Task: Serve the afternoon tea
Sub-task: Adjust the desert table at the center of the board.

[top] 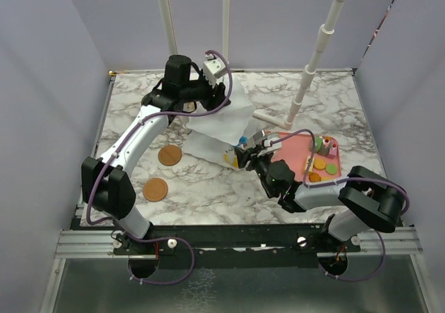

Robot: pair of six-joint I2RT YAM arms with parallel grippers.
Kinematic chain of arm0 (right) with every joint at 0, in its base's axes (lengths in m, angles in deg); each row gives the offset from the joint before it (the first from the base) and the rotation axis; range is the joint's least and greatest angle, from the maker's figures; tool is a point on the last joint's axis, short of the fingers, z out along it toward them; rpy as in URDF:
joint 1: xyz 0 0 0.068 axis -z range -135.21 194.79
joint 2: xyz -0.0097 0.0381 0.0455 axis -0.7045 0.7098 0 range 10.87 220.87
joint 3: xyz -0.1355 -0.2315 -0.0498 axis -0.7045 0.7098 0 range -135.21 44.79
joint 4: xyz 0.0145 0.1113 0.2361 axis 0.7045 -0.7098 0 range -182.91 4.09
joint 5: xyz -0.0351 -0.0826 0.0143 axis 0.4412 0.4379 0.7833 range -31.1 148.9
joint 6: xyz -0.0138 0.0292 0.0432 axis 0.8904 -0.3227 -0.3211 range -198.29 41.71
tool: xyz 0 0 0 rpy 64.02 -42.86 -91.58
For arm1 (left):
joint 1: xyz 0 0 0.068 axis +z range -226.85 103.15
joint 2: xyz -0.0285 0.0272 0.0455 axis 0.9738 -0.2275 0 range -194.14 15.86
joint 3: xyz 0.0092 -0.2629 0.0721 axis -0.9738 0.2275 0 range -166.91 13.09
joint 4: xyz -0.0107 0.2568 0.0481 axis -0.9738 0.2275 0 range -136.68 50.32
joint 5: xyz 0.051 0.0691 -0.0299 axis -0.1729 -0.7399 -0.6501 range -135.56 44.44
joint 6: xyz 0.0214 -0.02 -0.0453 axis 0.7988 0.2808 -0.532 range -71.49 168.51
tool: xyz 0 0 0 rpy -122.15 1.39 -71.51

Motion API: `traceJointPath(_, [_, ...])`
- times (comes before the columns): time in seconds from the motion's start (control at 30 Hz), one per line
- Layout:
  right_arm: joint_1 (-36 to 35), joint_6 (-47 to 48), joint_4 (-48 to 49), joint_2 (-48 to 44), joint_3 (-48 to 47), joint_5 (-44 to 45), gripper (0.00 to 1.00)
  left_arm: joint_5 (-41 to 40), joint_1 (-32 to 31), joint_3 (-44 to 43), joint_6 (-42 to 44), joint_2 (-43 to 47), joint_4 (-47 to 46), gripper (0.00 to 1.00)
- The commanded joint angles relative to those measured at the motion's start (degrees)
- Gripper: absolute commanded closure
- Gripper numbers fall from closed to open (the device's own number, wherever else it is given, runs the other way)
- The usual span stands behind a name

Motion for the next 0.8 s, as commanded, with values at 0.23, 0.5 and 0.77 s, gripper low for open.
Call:
traceJointPath(0.23, [1.87,-0.71,-6.38,-14.78,4.13,4.5,0.42,-9.52,-2.49,3.59,-7.03,2.7,-8.3,0.7])
traceJointPath(0.5, [5.5,-1.82,-17.31,-25.78,5.74,9.93,0.42,-34.65,-11.61,11.57,-11.65,9.61,-15.43,0.87])
traceJointPath(0.77, [10.07,-2.52,-24.93,-31.07,5.46,13.64,0.43,-61.97,-19.15,13.1,-18.17,12.16,-16.39,0.99])
